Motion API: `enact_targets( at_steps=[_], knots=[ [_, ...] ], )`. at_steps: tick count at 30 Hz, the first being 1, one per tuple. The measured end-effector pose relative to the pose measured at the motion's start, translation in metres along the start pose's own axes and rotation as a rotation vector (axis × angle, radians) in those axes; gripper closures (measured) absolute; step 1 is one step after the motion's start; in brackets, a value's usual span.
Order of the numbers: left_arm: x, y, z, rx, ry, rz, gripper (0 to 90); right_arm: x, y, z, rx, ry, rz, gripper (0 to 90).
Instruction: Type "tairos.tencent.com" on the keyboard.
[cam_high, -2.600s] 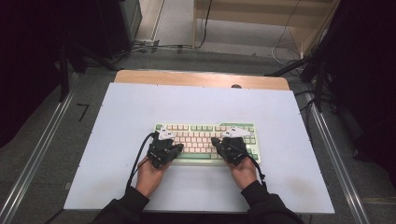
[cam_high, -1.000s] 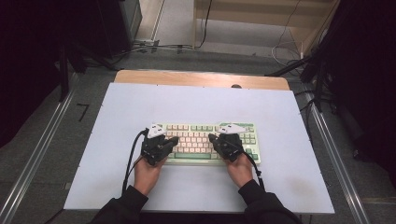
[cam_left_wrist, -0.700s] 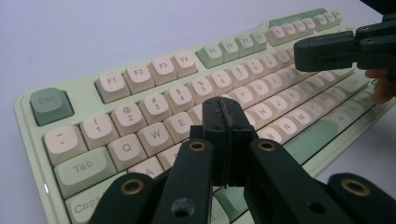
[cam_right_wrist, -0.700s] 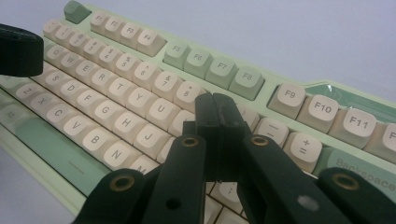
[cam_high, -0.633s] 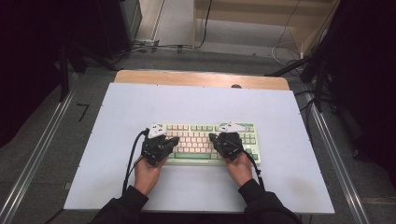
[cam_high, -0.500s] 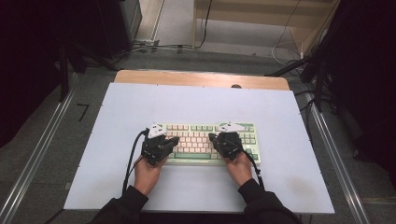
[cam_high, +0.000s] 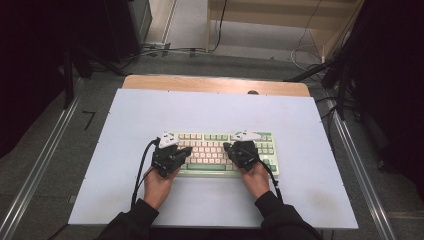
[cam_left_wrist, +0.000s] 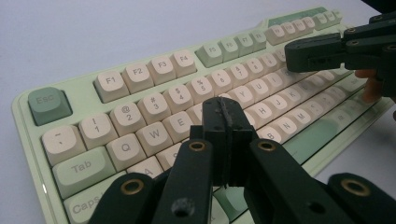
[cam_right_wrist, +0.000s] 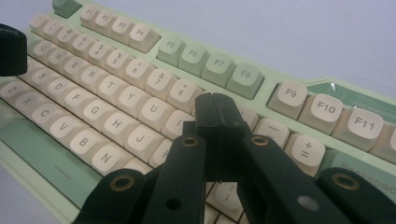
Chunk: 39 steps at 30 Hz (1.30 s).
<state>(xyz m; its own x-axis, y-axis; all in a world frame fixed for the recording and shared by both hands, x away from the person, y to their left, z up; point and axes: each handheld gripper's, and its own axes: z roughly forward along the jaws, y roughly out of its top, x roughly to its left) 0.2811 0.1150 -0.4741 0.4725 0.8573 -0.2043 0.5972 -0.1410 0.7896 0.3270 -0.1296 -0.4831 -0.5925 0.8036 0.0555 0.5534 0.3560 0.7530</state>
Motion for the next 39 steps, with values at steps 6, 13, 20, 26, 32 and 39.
enact_targets(
  at_steps=[6, 13, 20, 26, 32, 39],
  knots=[
    [0.0, 0.0, 0.0, 0.002, -0.002, 0.0, 90.0, 0.001, 0.0, 0.001, 0.006, -0.001, -0.006, 87.3],
    [0.0, 0.0, 0.0, 0.0, -0.002, -0.003, 90.0, 0.001, -0.001, 0.002, 0.013, -0.002, -0.009, 87.3],
    [0.0, 0.0, 0.0, -0.001, -0.002, -0.001, 90.0, 0.001, -0.001, 0.003, 0.018, -0.001, -0.006, 87.3],
    [0.0, 0.0, -0.001, 0.0, -0.002, 0.0, 90.0, 0.001, 0.0, 0.004, 0.044, -0.002, -0.005, 87.3],
    [0.001, 0.001, -0.001, -0.001, -0.001, -0.001, 90.0, 0.001, 0.002, -0.001, 0.022, 0.005, -0.003, 87.3],
    [0.002, 0.001, -0.002, -0.007, 0.001, -0.006, 90.0, 0.005, 0.002, -0.008, 0.004, 0.028, -0.006, 87.4]
  ],
)
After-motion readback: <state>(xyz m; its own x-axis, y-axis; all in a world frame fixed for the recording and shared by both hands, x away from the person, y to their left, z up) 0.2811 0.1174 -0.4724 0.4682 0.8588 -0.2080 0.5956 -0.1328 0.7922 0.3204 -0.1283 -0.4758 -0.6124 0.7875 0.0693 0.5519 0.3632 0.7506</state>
